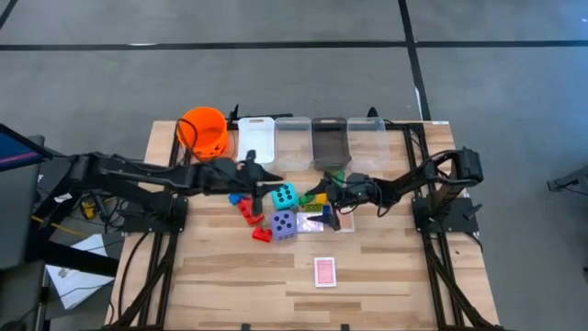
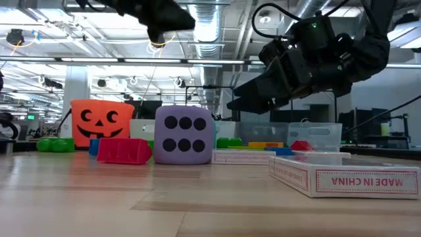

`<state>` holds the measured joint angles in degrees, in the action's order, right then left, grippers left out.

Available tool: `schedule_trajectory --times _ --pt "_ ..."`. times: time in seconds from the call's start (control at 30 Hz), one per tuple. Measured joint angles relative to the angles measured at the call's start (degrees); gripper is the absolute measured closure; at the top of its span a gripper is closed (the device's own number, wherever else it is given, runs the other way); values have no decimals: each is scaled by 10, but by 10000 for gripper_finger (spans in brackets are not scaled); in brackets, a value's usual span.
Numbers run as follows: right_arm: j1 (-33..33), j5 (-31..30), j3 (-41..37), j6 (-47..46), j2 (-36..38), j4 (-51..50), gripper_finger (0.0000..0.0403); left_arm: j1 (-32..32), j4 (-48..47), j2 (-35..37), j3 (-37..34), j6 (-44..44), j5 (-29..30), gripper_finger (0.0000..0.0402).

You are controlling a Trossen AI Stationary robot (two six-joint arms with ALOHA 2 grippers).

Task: Pick & Place Toys
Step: Put the purple dice into the left transparent bin

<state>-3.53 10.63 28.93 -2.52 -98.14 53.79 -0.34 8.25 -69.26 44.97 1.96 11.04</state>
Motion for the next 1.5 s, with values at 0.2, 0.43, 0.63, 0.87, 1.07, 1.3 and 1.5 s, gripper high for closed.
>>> schedule_trajectory --times 0.2,0.43,0.63,0.87,1.07,1.3,1.5 --pt "25 0 0 0 0 4 3 -14 -4 -53 0 27 -40 369" --pt "52 0 0 8 0 12 3 -62 -8 -56 0 31 -26 398" --pt "58 0 1 11 0 12 3 -95 -90 -34 -1 66 64 401" --pt "58 -5 13 -13 -7 4 3 -97 -128 -32 -10 109 79 401" --pt "58 -2 47 -18 -43 2 3 -95 -122 -39 -42 145 82 401" --pt "58 23 110 -19 -136 0 3 -95 -120 -39 -61 182 62 401" --pt "58 50 168 -20 -193 -27 3 -107 -121 -39 -62 185 59 401"
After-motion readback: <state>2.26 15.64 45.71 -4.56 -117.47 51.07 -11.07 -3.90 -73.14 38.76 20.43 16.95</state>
